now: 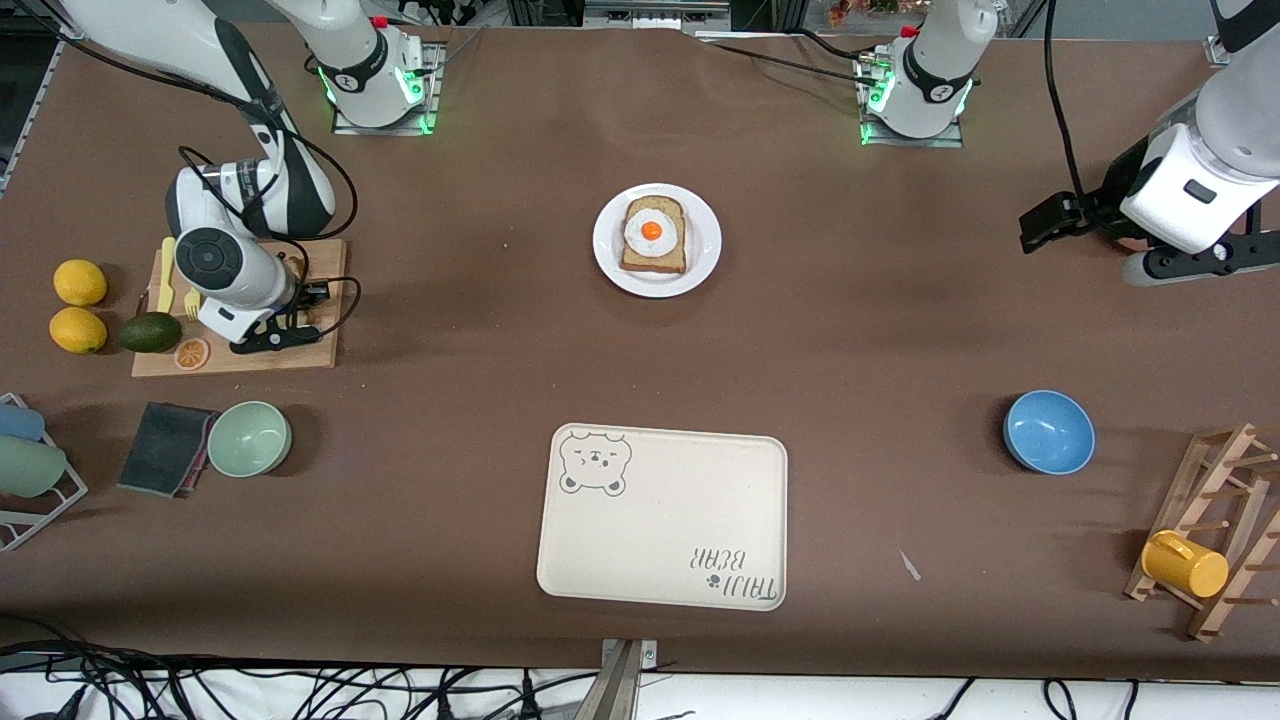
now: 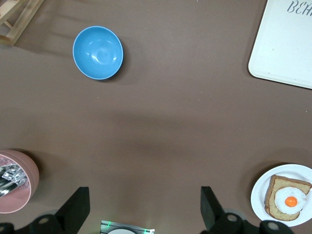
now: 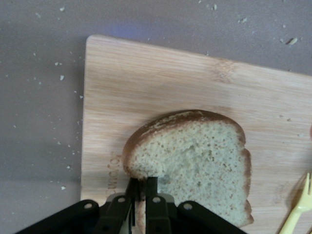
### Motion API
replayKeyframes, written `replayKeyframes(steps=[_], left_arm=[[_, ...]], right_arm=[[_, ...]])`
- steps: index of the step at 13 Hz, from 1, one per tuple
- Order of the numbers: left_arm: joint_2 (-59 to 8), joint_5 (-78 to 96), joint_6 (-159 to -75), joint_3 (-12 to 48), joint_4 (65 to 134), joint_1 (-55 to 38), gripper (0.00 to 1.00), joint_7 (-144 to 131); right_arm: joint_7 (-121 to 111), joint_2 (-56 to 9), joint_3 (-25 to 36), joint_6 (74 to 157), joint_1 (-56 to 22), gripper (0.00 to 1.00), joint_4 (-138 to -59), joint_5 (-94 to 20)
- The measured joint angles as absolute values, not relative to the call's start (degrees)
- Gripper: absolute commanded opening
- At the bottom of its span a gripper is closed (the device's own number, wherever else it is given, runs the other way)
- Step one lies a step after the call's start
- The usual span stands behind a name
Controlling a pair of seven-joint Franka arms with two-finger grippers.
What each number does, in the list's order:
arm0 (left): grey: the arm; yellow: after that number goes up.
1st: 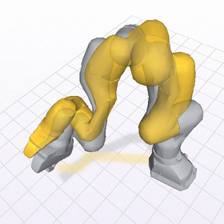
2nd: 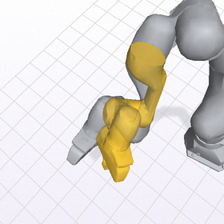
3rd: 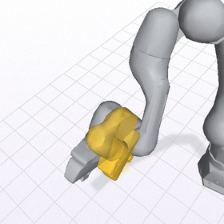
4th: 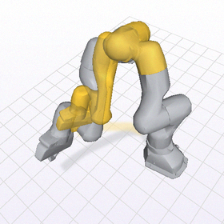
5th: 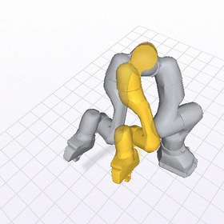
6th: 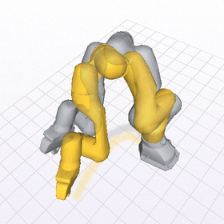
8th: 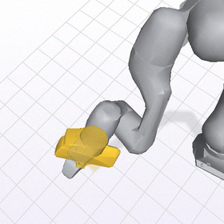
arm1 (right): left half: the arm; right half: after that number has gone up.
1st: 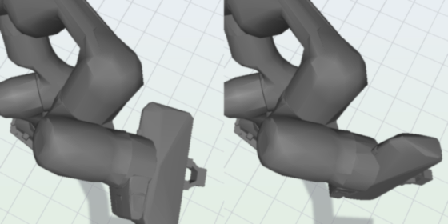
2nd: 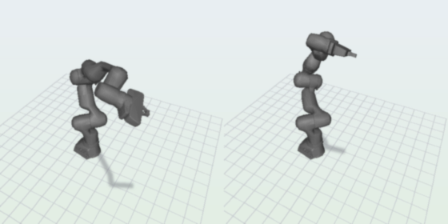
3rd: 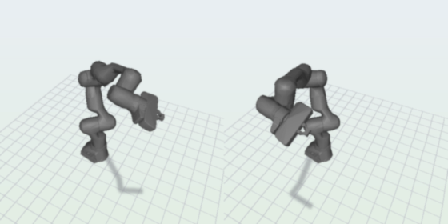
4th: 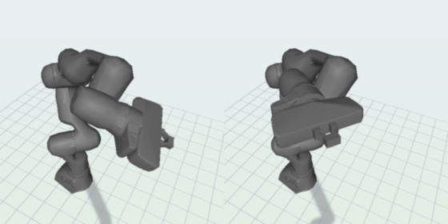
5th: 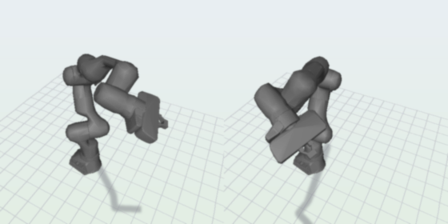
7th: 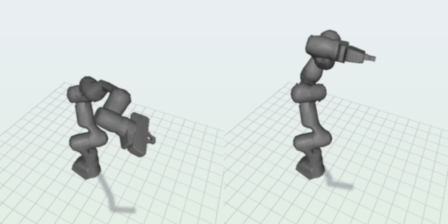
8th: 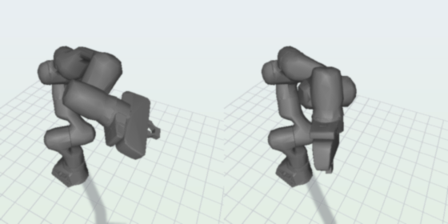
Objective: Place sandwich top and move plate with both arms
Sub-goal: 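Carry the bread slice with the right gripper over the egg toast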
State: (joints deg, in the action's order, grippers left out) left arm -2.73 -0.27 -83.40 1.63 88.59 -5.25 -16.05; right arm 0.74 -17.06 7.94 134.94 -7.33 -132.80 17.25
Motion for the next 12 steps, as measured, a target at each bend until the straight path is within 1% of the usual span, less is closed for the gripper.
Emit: replayKeyframes(steps=[1,3,5,7,9,12], left_arm=[[-2.7,-0.3,-83.4,1.6,88.6,-5.3,1.00,-16.1],[-2.7,-0.3,-83.4,1.6,88.6,-5.3,1.00,-16.1],[-2.7,-0.3,-83.4,1.6,88.6,-5.3,1.00,-16.1],[-2.7,-0.3,-83.4,1.6,88.6,-5.2,1.00,-16.1],[-2.7,-0.3,-83.4,1.6,88.6,-5.2,1.00,-16.1],[-2.7,-0.3,-83.4,1.6,88.6,-5.2,1.00,-16.1]], right_arm=[[1.8,-17.1,7.3,132.6,-7.4,0.00,-131.7,17.2],[4.5,-17.0,4.7,123.1,-7.5,0.00,-126.7,17.2],[7.5,-16.9,1.2,113.1,-7.7,0.00,-120.2,17.1],[11.9,-16.9,-3.2,105.8,-7.8,0.00,-114.8,16.1],[17.5,-16.9,-8.5,100.8,-8.0,0.00,-110.7,12.4],[29.2,-17.2,-15.4,98.2,-11.4,0.00,-106.9,10.1]])
